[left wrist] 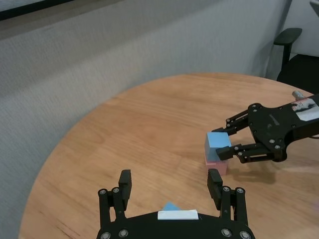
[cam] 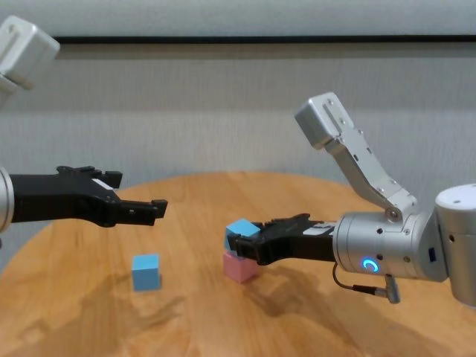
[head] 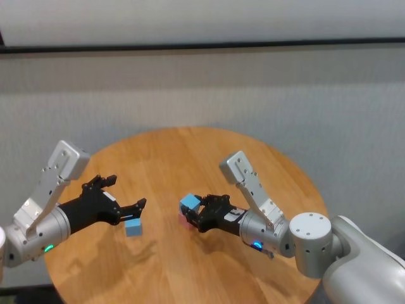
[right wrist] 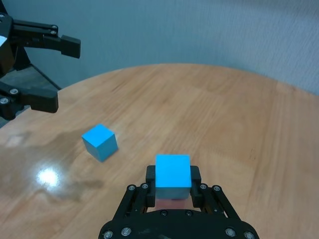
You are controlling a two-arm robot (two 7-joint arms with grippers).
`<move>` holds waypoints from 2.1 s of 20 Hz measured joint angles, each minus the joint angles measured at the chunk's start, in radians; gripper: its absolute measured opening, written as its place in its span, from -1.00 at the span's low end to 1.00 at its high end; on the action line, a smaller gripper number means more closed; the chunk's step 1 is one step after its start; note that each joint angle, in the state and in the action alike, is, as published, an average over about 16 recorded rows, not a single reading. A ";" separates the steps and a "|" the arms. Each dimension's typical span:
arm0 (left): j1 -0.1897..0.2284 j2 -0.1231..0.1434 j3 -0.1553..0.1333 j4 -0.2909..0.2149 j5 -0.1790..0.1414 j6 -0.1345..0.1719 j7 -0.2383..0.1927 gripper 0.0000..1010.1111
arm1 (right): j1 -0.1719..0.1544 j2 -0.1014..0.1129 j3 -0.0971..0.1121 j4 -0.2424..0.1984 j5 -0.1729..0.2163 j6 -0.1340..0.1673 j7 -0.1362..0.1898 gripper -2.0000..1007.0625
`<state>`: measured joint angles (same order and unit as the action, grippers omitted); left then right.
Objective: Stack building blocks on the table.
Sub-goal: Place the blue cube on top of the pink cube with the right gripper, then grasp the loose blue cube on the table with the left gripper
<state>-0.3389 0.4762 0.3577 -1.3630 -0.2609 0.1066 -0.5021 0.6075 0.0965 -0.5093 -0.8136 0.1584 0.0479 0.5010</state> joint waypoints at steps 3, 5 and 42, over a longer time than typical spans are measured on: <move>0.000 0.000 0.000 0.000 0.000 0.000 0.000 0.98 | -0.001 0.000 0.000 0.002 0.000 0.004 -0.001 -0.26; 0.000 0.000 0.000 0.000 0.000 0.000 0.000 0.98 | -0.001 0.000 0.000 0.003 0.000 0.005 -0.001 -0.26; 0.000 0.000 0.000 0.000 0.000 0.000 0.000 0.98 | -0.167 0.153 0.147 -0.370 0.034 0.038 -0.145 0.98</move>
<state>-0.3389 0.4762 0.3577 -1.3630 -0.2609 0.1066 -0.5021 0.4405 0.2498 -0.3618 -1.1835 0.1921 0.0864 0.3563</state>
